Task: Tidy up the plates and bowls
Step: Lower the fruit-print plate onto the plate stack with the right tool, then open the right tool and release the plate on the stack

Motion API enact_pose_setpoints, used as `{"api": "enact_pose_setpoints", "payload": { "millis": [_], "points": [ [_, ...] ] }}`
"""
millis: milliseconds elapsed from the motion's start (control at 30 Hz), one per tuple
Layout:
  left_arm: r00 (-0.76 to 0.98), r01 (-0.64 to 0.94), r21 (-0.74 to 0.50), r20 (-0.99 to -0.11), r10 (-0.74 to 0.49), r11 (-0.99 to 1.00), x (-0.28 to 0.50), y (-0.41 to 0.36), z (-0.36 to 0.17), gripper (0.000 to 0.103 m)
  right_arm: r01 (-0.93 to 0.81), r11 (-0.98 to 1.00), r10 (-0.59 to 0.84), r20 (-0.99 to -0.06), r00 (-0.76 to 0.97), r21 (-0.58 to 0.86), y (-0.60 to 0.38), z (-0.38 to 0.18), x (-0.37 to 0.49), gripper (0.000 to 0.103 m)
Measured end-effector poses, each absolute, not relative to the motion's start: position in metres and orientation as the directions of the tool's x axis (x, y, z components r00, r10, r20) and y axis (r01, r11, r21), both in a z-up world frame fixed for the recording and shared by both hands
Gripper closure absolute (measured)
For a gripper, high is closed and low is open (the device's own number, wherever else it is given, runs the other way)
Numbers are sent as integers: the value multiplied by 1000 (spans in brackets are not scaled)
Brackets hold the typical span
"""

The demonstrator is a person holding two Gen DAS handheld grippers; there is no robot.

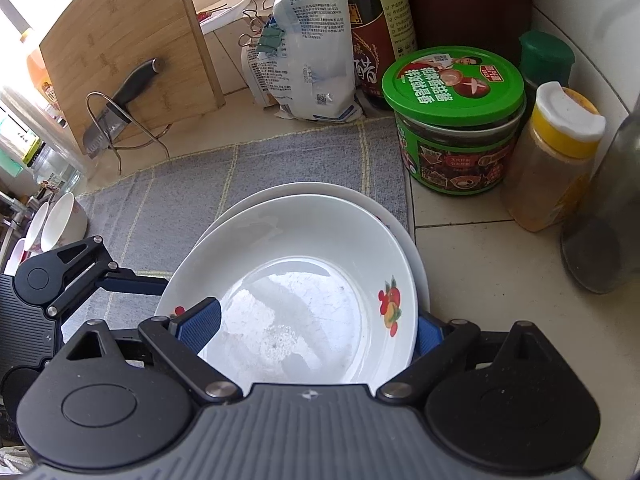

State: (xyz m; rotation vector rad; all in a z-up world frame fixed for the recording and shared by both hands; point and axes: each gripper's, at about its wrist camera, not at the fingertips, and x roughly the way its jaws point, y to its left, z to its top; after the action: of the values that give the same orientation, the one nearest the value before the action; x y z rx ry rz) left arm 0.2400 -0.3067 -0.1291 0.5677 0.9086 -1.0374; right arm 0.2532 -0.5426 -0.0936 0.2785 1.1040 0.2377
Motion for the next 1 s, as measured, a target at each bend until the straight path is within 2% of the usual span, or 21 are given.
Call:
{"api": "enact_pose_setpoints", "payload": {
  "millis": [767, 1000],
  "points": [
    [222, 896, -37, -827, -516, 443, 240, -305, -132, 1, -83, 995, 78, -927, 368, 51, -507, -88, 264, 4],
    [233, 898, -20, -825, -515, 439, 240, -306, -133, 1, -84, 996, 53, -929, 366, 23, -505, -89, 265, 4]
  ]
}}
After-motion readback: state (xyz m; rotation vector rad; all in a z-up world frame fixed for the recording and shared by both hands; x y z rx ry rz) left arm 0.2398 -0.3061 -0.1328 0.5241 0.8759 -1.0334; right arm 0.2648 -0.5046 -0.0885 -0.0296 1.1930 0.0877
